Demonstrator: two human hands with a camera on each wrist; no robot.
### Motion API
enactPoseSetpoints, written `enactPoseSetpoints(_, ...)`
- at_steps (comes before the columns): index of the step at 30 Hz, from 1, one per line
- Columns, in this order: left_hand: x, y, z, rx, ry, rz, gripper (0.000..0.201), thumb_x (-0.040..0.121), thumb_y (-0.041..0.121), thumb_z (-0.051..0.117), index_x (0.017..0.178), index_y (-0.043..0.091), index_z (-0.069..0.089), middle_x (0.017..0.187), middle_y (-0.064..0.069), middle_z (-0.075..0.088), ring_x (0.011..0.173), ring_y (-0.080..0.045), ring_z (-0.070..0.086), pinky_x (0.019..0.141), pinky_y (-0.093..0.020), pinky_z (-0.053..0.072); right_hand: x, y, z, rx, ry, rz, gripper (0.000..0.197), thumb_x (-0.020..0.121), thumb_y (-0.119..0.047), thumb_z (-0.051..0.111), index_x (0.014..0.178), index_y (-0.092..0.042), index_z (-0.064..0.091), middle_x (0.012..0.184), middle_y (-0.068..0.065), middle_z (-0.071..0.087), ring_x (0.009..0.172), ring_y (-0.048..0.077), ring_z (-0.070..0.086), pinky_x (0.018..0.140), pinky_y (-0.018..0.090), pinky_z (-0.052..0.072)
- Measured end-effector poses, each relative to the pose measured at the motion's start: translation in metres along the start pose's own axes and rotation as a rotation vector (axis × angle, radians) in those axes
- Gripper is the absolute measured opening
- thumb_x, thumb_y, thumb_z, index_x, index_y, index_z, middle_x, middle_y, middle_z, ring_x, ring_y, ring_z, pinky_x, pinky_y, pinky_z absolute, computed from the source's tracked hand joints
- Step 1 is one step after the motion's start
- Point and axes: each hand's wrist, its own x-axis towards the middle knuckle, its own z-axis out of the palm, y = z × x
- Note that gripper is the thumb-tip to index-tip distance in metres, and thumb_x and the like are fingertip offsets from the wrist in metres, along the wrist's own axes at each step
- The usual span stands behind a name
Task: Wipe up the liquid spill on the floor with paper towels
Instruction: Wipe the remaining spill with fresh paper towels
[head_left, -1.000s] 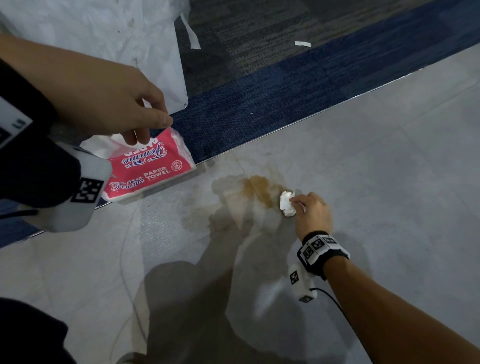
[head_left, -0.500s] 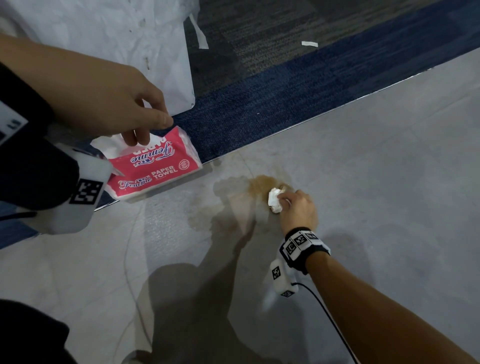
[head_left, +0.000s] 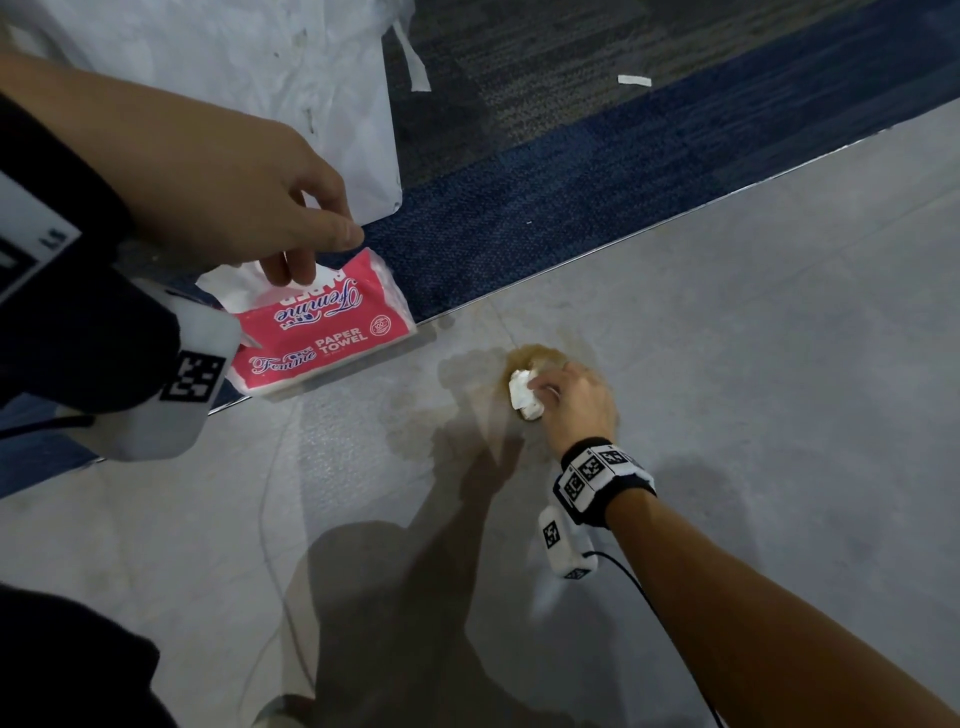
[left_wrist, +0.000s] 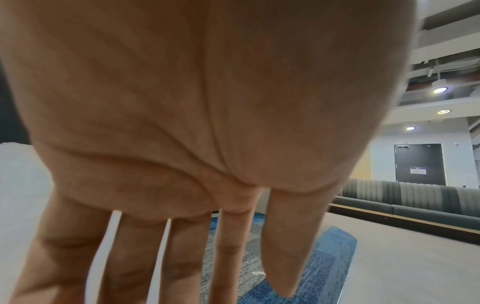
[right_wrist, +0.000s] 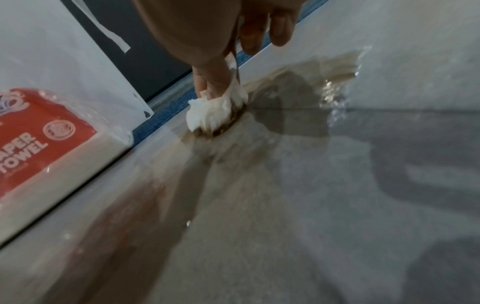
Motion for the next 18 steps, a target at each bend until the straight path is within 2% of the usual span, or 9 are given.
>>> enactPoseSetpoints(4,-0.001,0.006,-0.005,0.054,-0.032,0.006,0.026,0.093,0.033,0.05,0.101,0.014,0.067,0.076,-0.002,0.071,0.07,-0.015,0.064,0.056,-0.025,0.043,0.002,0.008,-0.015,0.088,0.118,0.073,0.014,0.086,-0.017,0.063,0.087,-0.028,0.072,0.089,0.003,0.062,0.086,0.028,0.059,0.074,0.039,0.05)
enactPoseSetpoints(7,-0.002,0.009,-0.006,0.076,-0.064,-0.011,0.027,0.093,0.036,0.048,0.101,0.017,0.065,0.079,-0.001,0.073,0.078,-0.017,0.066,0.062,-0.027,0.046,0.02,0.01,-0.025,0.083,0.174,0.071,0.013,0.086,-0.018,0.062,0.085,-0.027,0.071,0.087,0.004,0.06,0.083,0.028,0.059,0.072,0.04,0.051)
enactPoseSetpoints(12,-0.003,0.011,-0.006,0.105,-0.072,-0.003,0.027,0.093,0.037,0.047,0.101,0.018,0.065,0.077,0.001,0.074,0.078,-0.016,0.067,0.067,-0.027,0.048,0.045,0.005,-0.024,-0.059,0.082,0.014,0.013,0.089,-0.019,0.061,0.09,-0.024,0.074,0.092,0.009,0.062,0.089,0.031,0.057,0.072,0.037,0.047)
enactPoseSetpoints(15,-0.003,0.007,-0.005,0.078,-0.061,-0.024,0.025,0.092,0.036,0.049,0.102,0.02,0.065,0.066,0.004,0.073,0.069,-0.015,0.067,0.06,-0.029,0.047,0.05,0.001,-0.02,-0.118,0.043,-0.009,0.015,0.089,-0.018,0.06,0.091,-0.024,0.074,0.094,0.009,0.063,0.091,0.032,0.056,0.074,0.037,0.046)
enactPoseSetpoints(18,-0.004,0.007,-0.001,0.021,-0.019,-0.021,0.025,0.093,0.031,0.051,0.1,0.012,0.065,0.064,-0.002,0.069,0.063,-0.015,0.062,0.049,-0.021,0.045,0.049,-0.006,-0.015,-0.139,0.031,-0.035,0.015,0.087,-0.016,0.062,0.09,-0.026,0.073,0.093,0.007,0.063,0.09,0.032,0.056,0.073,0.039,0.047)
